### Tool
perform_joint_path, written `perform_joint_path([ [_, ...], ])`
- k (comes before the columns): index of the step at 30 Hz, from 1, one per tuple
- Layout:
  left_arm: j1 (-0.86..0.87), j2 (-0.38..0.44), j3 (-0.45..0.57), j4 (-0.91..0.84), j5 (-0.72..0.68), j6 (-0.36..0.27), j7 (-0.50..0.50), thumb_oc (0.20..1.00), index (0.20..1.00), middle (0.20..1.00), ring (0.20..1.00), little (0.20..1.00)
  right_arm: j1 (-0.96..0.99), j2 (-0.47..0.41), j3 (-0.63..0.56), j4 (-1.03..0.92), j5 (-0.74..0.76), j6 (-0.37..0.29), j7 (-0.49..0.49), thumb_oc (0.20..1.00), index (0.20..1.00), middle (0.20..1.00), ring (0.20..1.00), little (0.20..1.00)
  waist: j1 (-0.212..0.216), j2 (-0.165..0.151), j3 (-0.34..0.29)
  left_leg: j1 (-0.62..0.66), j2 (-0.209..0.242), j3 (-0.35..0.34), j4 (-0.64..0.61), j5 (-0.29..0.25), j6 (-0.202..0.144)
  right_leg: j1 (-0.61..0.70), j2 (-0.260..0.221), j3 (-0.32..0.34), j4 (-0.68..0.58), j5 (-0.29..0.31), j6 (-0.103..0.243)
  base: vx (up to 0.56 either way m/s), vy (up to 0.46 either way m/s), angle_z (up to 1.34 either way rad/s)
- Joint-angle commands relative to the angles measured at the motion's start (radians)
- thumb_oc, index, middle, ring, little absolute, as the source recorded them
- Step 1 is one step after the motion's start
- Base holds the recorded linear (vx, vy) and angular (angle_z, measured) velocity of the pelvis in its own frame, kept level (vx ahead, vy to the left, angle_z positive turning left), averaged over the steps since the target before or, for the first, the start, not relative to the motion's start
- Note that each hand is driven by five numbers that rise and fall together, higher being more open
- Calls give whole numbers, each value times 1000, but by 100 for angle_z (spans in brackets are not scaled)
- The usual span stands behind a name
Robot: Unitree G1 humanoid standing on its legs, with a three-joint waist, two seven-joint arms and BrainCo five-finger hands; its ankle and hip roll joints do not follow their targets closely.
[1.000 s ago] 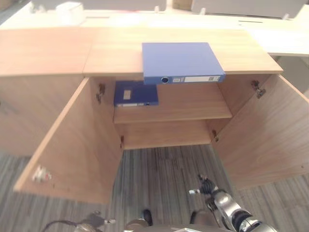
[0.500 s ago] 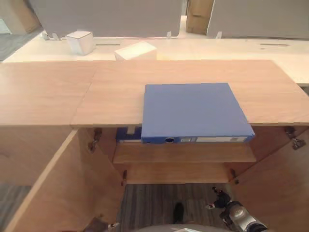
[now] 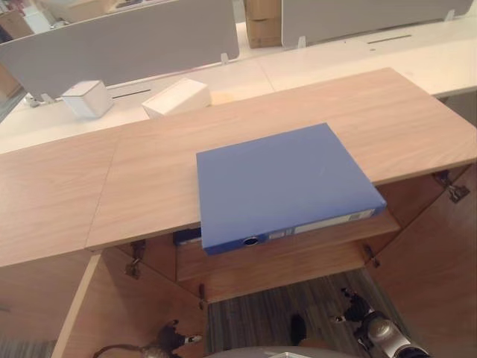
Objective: Put the empty folder in the office cabinet
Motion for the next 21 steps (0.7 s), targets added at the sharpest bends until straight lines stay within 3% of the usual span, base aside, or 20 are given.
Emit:
perform_joint_path([
  [1, -21, 77, 2, 27, 52, -10, 6, 1000, 1000, 1000, 1000, 1000, -43, -8, 30, -39, -72, -28, -8, 1000, 1000, 1000, 1000, 1000, 6, -49, 11, -14, -31, 20, -9, -18, 29, -68, -85, -39, 100, -14, 124, -231, 103, -20],
  [3, -32, 92, 11, 19, 51, -12, 10, 1000, 1000, 1000, 1000, 1000, -55, -5, 47, -46, -96, -26, -4, 1000, 1000, 1000, 1000, 1000, 10, -55, 36, -25, -26, 36, -15, -5, 38, -108, -103, -43, 160, -18, 146, -182, 12, -16],
  [9, -35, 103, 14, 19, 57, -12, 16, 1000, 1000, 1000, 1000, 1000, -54, 3, 47, -39, -96, -23, -3, 1000, 1000, 1000, 1000, 1000, 17, -53, 48, -38, -19, 36, -5, 0, 43, -107, -119, -22, 195, -38, 151, -79, -34, -16],
  [10, -31, 115, 30, -4, 49, -18, 37, 1000, 1000, 1000, 1000, 1000, -44, 17, 38, 3, -91, -22, -7, 1000, 1000, 1000, 1000, 1000, 45, -48, 40, -62, -3, 29, 14, 3, 43, -52, -165, 4, 194, -56, 138, -87, -114, -12],
  [11, -31, 115, 30, -4, 49, -18, 37, 1000, 1000, 1000, 1000, 1000, -44, 17, 38, 3, -91, -22, -7, 1000, 1000, 1000, 1000, 1000, 45, -48, 40, -62, -3, 29, 14, 3, 43, -52, -165, 4, 194, -56, 138, -102, -238, 13],
  [12, -24, 122, 39, -28, 32, -22, 55, 1000, 1000, 1000, 1000, 1000, -40, 31, 43, 52, -115, -19, -12, 1000, 1000, 1000, 1000, 1000, 68, -47, 24, -77, 12, 16, 23, 11, 34, -13, -209, 5, 182, -42, 144, -15, -124, 26],
  [14, -24, 122, 39, -28, 32, -22, 55, 1000, 1000, 1000, 1000, 1000, -40, 31, 43, 52, -115, -19, -12, 1000, 1000, 1000, 1000, 1000, 68, -47, 24, -77, 12, 16, 23, 11, 34, -13, -209, 5, 182, -42, 144, -13, -186, 11],
  [15, -19, 136, 52, -70, 25, -30, 78, 1000, 1000, 1000, 1000, 1000, -29, 43, 40, 78, -126, -15, -13, 1000, 1000, 1000, 1000, 1000, 94, -62, -4, -97, 29, 5, 31, 19, 18, 29, -256, 11, 146, -12, 163, -11, -247, -5],
  [19, -14, 152, 68, -107, 16, -37, 95, 1000, 1000, 1000, 1000, 1000, -24, 56, 45, 98, -134, -13, -16, 1000, 1000, 1000, 1000, 1000, 112, -80, -16, -98, 52, 1, 36, 26, -4, 57, -247, 12, 82, -26, 179, -18, -297, -3],
  [20, -11, 151, 75, -124, -1, -46, 110, 1000, 1000, 1000, 1000, 1000, -22, 57, 47, 103, -132, -15, -19, 1000, 1000, 1000, 1000, 1000, 116, -81, -21, -100, 88, 3, 27, 60, -31, 72, -207, 5, 49, -59, 182, -42, -474, -40],
  [21, -4, 143, 75, -142, -16, -48, 114, 1000, 1000, 1000, 1000, 1000, -12, 49, 42, 89, -120, -21, -26, 1000, 1000, 1000, 1000, 1000, 110, -71, -21, -96, 119, -6, 8, 92, -49, 82, -167, 7, 41, -85, 164, -36, -446, -19],
])
